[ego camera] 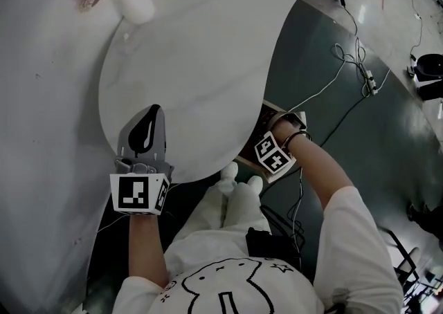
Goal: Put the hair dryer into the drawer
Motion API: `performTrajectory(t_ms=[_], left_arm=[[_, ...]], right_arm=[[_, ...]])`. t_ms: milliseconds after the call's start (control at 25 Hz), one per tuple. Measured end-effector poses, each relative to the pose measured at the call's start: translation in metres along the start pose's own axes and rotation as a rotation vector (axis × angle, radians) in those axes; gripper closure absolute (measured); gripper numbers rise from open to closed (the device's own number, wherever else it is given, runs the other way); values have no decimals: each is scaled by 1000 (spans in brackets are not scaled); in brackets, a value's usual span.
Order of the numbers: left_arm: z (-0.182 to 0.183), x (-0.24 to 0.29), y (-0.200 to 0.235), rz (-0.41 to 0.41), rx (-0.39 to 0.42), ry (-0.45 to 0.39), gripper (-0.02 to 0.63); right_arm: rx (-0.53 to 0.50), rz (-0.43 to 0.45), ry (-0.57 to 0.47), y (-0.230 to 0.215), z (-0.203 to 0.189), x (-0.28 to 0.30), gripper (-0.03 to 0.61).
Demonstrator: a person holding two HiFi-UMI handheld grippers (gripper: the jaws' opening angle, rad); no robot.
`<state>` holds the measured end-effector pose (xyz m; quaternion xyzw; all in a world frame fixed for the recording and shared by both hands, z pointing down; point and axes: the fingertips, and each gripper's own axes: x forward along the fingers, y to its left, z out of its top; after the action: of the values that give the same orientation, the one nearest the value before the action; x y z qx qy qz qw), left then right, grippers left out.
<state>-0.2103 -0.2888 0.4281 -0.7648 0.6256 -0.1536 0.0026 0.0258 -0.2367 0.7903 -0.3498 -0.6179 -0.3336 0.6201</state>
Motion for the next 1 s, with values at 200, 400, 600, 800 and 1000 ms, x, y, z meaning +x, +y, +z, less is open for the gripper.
performTrajectory(t_ms=[200,400,600,800,1000], left_arm=[[-7,2,6,17,1,18,594],[-9,2,2,11,8,25,594],[-19,5,-5,4,5,40,594],[-28,-2,-5,4,7,59,594],[-30,-8,-9,5,11,58,594]], right_arm=[[-25,-10,-1,-4,-5,12,225],[-22,-22,-50,-2,0,17,225],[-35,-20,-88,-1,8,26,225],[-31,20,-77,5,17,40,224],[-25,2,-80,6,21,42,221]])
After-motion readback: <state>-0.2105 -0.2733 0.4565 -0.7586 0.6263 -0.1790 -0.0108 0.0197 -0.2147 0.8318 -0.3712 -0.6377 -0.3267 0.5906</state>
